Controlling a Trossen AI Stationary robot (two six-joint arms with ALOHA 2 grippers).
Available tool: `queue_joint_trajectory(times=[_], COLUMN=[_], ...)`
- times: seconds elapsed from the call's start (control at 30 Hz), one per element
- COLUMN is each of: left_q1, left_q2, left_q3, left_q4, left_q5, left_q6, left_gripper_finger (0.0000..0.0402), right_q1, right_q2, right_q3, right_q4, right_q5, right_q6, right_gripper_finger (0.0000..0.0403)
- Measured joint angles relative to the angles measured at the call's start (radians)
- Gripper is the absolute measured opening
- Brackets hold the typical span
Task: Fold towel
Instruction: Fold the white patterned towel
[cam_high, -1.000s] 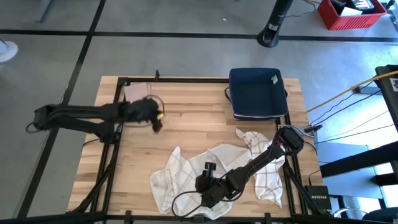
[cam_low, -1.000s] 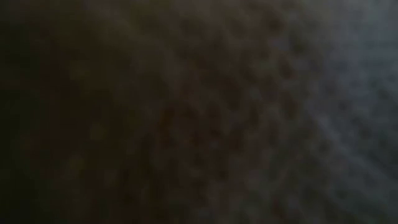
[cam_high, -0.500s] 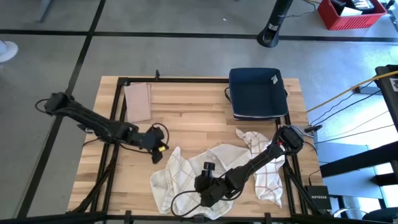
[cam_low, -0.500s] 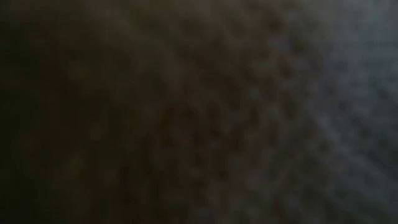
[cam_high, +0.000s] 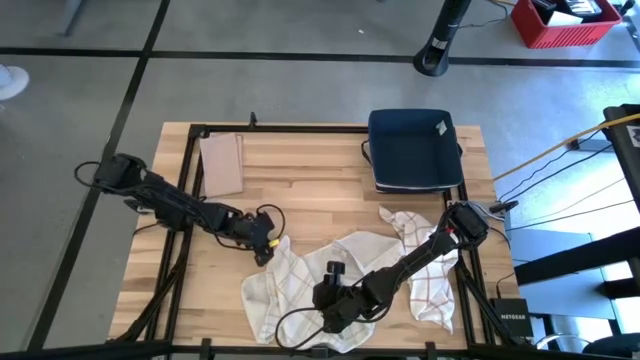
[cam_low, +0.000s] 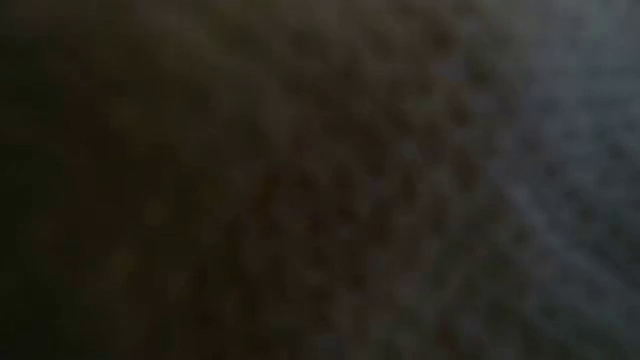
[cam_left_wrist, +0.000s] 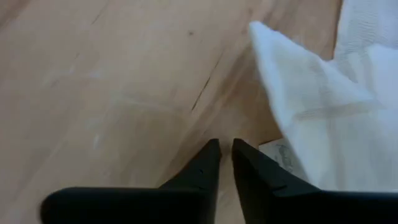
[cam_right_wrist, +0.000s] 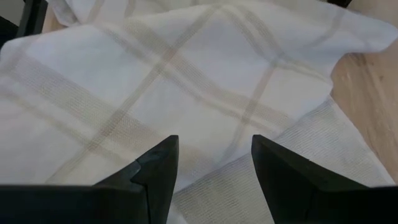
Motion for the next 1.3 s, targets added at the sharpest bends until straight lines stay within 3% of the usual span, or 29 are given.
queue_joint_trajectory(times=[0.2, 0.37, 0.63, 1.03, 1.23, 1.3], left_q1=[0.022, 0.032, 0.039, 0.035, 0.005, -0.005], left_q2=[0.028, 0.004, -0.014, -0.030, -0.079, -0.082], left_q3=[0.004, 0.003, -0.001, -0.001, -0.001, -0.001], left_q4=[0.016, 0.016, 0.037, 0.042, 0.012, 0.026], left_q5=[0.041, 0.102, 0.091, 0.253, 0.251, 0.209], left_q6=[0.031, 0.055, 0.107, 0.135, 0.149, 0.151], left_gripper_finger=[0.0132, 0.0168, 0.0165, 0.0160, 0.0156, 0.0155], right_q1=[0.000, 0.000, 0.000, 0.000, 0.000, 0.000], right_q2=[0.000, 0.000, 0.000, 0.000, 0.000, 0.000], right_q3=[0.000, 0.000, 0.000, 0.000, 0.000, 0.000], right_q4=[0.000, 0.001, 0.030, 0.025, 0.025, 0.026], right_q5=[-0.007, -0.006, 0.000, 0.000, 0.000, 0.000], right_q6=[0.002, -0.007, -0.037, -0.040, -0.056, -0.056], right_gripper_finger=[0.0207, 0.0207, 0.0207, 0.0207, 0.0207, 0.0207])
